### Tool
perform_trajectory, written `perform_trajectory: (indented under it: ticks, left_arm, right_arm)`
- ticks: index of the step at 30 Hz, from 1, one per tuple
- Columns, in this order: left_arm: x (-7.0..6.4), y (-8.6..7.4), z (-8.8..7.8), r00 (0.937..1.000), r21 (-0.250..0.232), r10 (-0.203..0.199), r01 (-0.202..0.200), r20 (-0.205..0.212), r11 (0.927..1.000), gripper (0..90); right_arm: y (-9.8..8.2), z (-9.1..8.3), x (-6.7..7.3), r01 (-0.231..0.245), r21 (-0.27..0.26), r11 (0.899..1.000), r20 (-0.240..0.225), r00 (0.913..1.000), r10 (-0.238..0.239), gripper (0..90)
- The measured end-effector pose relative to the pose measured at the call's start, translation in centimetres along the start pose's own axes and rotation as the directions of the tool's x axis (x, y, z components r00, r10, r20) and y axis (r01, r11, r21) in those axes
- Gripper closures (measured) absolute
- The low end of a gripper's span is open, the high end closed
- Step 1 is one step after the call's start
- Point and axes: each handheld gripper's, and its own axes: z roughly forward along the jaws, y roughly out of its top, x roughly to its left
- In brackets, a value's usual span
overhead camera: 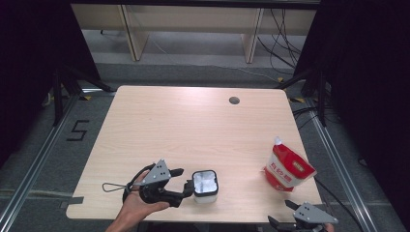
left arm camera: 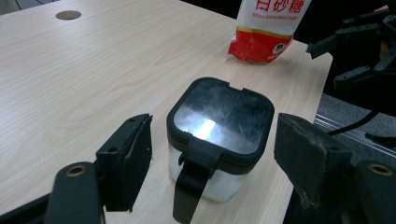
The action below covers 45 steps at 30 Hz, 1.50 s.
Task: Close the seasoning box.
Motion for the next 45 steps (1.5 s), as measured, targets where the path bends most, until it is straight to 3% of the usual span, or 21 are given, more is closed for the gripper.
perform_trajectory:
  ticks: [2, 4, 8, 9, 12, 14, 16, 19, 22, 25, 28, 29, 31, 33, 37, 39, 40, 41, 42, 43, 45]
  left_arm:
    - [0.4, -0.3, -0.2, 0.9992, 0.012, 0.04, -0.04, 0.006, 0.9991, 25.4]
    - [0.5, -0.7, -0.3, 0.9999, 0.02, 0.01, -0.01, -0.012, 0.9997, 24.3]
    - [0.7, -1.4, -0.7, 0.9995, 0.021, -0.003, 0.003, -0.031, 0.9998, 20.3]
    - [0.8, -1.6, -0.9, 0.9996, 0.027, 0.018, -0.018, -0.023, 0.9995, 20.3]
    - [0.7, -2.2, -1.1, 0.9997, 0.014, 0.005, -0.005, -0.026, 0.9999, 19.3]
    - [0.5, -2.8, -1.3, 0.9989, 0.021, -0.028, 0.029, -0.038, 0.9994, 18.7]
    - [0.7, -3.4, -1.5, 0.9993, 0.028, -0.009, 0.01, -0.036, 0.9996, 18.6]
    - [0.5, -4.2, -1.8, 0.9974, 0.031, -0.055, 0.056, -0.047, 0.9979, 18.5]
    - [0.7, -4.6, -2.1, 0.998, 0.041, -0.033, 0.035, -0.053, 0.9985, 18.3]
    - [0.4, -5.3, -2.4, 0.9953, 0.049, -0.068, 0.072, -0.069, 0.9962, 18.3]
    - [0.3, -5.8, -2.6, 0.9961, 0.059, -0.036, 0.041, -0.08, 0.9974, 18.3]
    - [0.1, -6.0, -2.5, 0.9948, 0.054, -0.06, 0.064, -0.082, 0.9965, 18.3]
    - [0.0, -6.4, -2.6, 0.9955, 0.07, -0.044, 0.05, -0.083, 0.9963, 18.3]
    - [-0.3, -6.9, -2.5, 0.9942, 0.074, -0.07, 0.076, -0.081, 0.9943, 18.2]
    - [-0.8, -7.5, -2.5, 0.9944, 0.1, -0.045, 0.055, -0.095, 0.9935, 18.2]
    - [-1.2, -7.6, -2.6, 0.9935, 0.096, -0.051, 0.061, -0.101, 0.9935, 18.2]
    - [-1.2, -7.6, -2.6, 0.9935, 0.084, -0.04, 0.049, -0.107, 0.9953, 18.2]
    - [-1.0, -7.5, -2.7, 0.9935, 0.102, -0.002, 0.013, -0.114, 0.9947, 18.2]
    - [-1.2, -7.6, -2.5, 0.9938, 0.075, -0.033, 0.041, -0.106, 0.9963, 18.2]
    - [-1.3, -7.6, -2.5, 0.9933, 0.101, -0.041, 0.052, -0.108, 0.9935, 18.2]
    - [-1.2, -7.6, -2.5, 0.9942, 0.1, -0.026, 0.036, -0.104, 0.9943, 18.2]
  right_arm:
    - [0.0, 0.0, 0.0, 0.0, 0.002, 1.0, 0.003, 1.0, 0.0, 20.4]
    - [0.0, 0.0, 0.0, -0.001, 0.002, 1.0, 0.003, 1.0, 0.001, 20.4]
    - [0.0, 0.1, 0.1, -0.002, -0.002, 1.0, -0.011, 0.9999, 0.002, 20.4]
    - [0.0, 0.1, 0.1, -0.002, -0.001, 1.0, -0.011, 0.9999, 0.002, 20.4]
    - [0.0, 0.1, 0.1, -0.008, 0.005, 1.0, -0.017, 0.9998, 0.009, 20.4]
    - [0.0, 0.1, 0.1, 0.0, -0.001, 1.0, -0.012, 0.9999, 0.0, 20.4]
    - [0.0, 0.2, 0.1, 0.006, 0.0, 1.0, -0.005, 1.0, -0.006, 20.3]
    - [0.0, 0.0, 0.2, -0.018, 0.017, 1.0, -0.016, 0.9997, 0.018, 20.4]
    - [0.0, 0.0, 0.1, -0.003, 0.008, 1.0, -0.004, 1.0, 0.003, 20.4]
    - [0.0, 0.1, 0.1, 0.001, 0.001, 1.0, -0.011, 0.9999, -0.001, 20.3]
    - [0.0, 0.1, 0.1, -0.009, 0.008, 1.0, -0.017, 0.9998, 0.009, 20.4]
    - [0.0, 0.1, 0.1, -0.007, 0.008, 1.0, -0.017, 0.9998, 0.007, 20.4]
    - [0.0, 0.1, 0.1, -0.001, 0.011, 1.0, -0.012, 0.9999, 0.001, 20.4]
    - [0.0, 0.1, 0.1, 0.001, 0.008, 1.0, -0.01, 1.0, -0.001, 20.3]
    - [0.0, 0.1, 0.1, -0.003, 0.012, 1.0, -0.014, 0.9999, 0.003, 20.2]
    - [0.0, 0.1, 0.1, 0.0, 0.018, 1.0, -0.006, 1.0, 0.0, 20.0]
    - [-0.1, 0.1, 0.2, -0.013, 0.026, 1.0, -0.014, 0.9998, 0.014, 19.9]
    - [-0.1, 0.1, 0.2, -0.022, 0.032, 0.999, -0.015, 0.9996, 0.022, 19.8]
    - [-0.1, 0.1, 0.1, -0.007, 0.025, 1.0, -0.008, 0.9999, 0.007, 19.8]
    - [-0.1, 0.1, 0.2, -0.019, 0.034, 0.999, -0.016, 0.9997, 0.019, 19.8]
    - [-0.1, 0.1, 0.2, -0.017, 0.033, 0.999, -0.015, 0.9997, 0.018, 19.8]
